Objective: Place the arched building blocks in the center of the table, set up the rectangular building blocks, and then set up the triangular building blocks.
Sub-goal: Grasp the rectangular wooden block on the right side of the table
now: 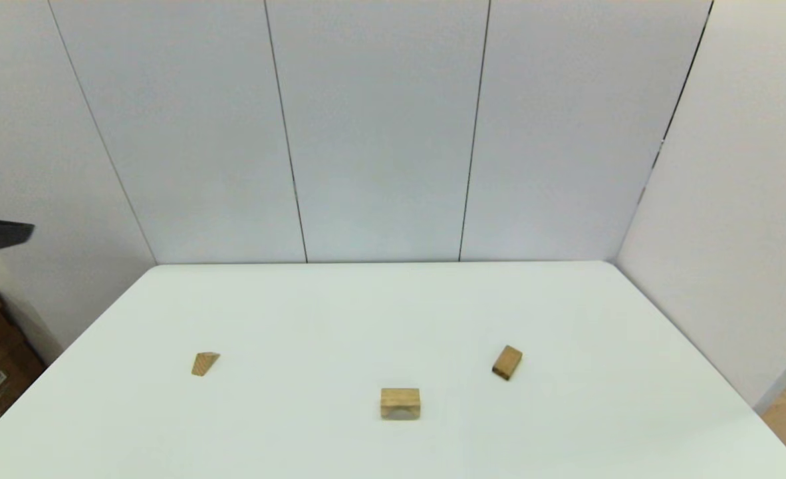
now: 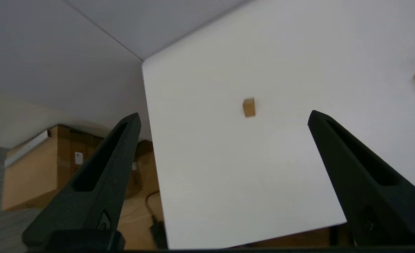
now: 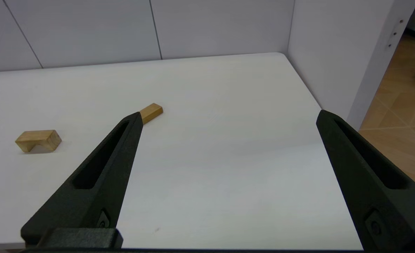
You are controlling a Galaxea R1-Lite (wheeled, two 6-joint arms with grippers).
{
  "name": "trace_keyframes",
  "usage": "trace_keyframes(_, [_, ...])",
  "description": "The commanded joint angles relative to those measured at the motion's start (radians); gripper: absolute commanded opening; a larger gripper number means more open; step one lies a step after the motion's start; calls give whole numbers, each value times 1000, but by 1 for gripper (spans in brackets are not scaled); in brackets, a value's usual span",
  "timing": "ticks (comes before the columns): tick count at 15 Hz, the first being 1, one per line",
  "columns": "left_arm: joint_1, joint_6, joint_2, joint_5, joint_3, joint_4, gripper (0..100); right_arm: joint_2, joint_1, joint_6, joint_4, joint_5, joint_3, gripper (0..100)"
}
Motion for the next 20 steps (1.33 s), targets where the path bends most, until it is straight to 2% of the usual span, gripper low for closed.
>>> trace_keyframes(1, [23,-191,-303,6,180,-214,100,1,0,1,-1,-1,0,100])
trace_keyframes(3, [35,-244,-428,9,361,-376,100,1,0,1,1,0,0,100])
trace_keyframes(6, [49,-277,-573,63,600,-494,100,1,0,1,-1,0,0,100])
trace_keyframes(14, [50,-300,-892,51,904,-540,100,1,0,1,-1,0,0,100])
trace_keyframes(20, [99,-306,-1040,12,1092,-655,100,1,0,1,1,-1,0,100])
